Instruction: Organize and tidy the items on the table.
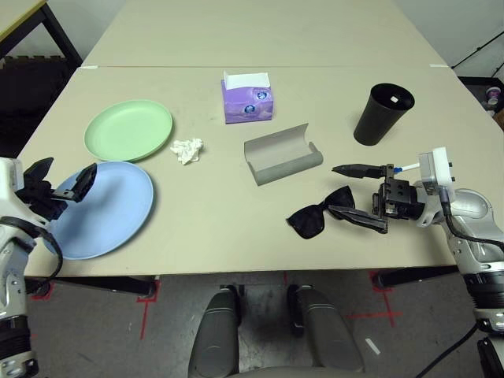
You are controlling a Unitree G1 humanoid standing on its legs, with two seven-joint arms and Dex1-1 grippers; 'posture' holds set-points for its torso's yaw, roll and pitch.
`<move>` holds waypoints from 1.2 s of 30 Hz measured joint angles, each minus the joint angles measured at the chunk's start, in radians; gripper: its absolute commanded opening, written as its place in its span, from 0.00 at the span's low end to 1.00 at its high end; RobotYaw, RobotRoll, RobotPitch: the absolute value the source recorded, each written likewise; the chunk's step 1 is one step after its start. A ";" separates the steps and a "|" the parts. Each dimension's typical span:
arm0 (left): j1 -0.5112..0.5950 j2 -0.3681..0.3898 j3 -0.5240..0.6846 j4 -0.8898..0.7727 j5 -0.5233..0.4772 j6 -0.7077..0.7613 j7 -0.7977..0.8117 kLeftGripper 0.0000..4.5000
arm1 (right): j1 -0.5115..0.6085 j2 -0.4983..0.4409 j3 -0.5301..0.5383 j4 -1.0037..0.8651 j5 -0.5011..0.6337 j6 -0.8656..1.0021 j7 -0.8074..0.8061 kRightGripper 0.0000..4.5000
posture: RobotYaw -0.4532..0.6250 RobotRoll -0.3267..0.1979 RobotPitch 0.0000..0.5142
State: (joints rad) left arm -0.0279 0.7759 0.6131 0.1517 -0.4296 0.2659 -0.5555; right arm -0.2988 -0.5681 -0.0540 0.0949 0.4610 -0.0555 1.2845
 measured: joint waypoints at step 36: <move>0.041 0.120 0.059 0.143 -0.002 0.276 -0.045 0.91 | 0.004 0.000 0.000 -0.012 0.000 -0.002 0.000 1.00 | 0.39 0.62 0.30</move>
State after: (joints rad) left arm 0.0134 0.8964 0.6720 0.2949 -0.4317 0.5417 -0.6002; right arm -0.2949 -0.5679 -0.0538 0.0824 0.4609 -0.0575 1.2845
